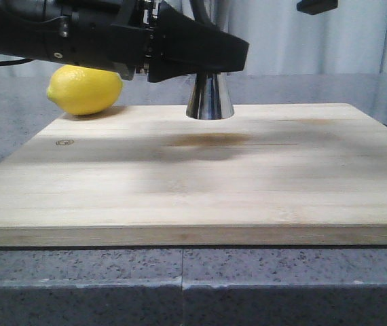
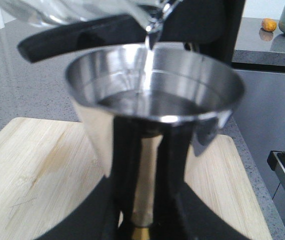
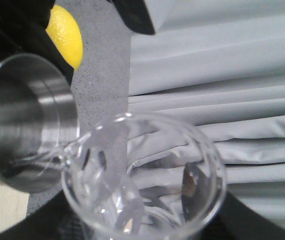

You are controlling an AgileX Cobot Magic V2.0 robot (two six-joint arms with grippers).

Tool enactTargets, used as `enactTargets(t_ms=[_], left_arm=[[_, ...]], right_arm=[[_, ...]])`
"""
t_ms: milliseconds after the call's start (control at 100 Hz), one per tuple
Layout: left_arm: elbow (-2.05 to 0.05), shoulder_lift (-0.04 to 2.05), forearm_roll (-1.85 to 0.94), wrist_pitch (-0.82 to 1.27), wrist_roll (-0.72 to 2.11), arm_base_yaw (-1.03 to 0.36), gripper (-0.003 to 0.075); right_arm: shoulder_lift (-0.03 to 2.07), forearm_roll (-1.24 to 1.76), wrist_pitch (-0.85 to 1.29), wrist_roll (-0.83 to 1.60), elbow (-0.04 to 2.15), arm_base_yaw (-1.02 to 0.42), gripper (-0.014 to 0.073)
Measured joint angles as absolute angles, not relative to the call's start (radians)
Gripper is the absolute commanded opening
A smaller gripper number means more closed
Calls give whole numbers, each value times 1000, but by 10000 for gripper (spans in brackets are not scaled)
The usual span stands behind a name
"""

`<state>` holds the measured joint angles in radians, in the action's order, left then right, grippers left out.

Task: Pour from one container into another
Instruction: 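Tilt the beaker with the right gripper, pouring liquid into the jigger, then lower the beaker back onto the board and release with the right gripper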

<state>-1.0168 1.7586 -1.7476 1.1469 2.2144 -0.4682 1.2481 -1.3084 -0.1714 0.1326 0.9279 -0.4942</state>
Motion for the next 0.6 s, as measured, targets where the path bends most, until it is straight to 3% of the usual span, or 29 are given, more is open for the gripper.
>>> enactTargets(t_ms=[600], left_arm=[[-1017,1759,-1748,1146,2214,-468,8]], right_arm=[[1248,-979,-137,133,928,-494,279]])
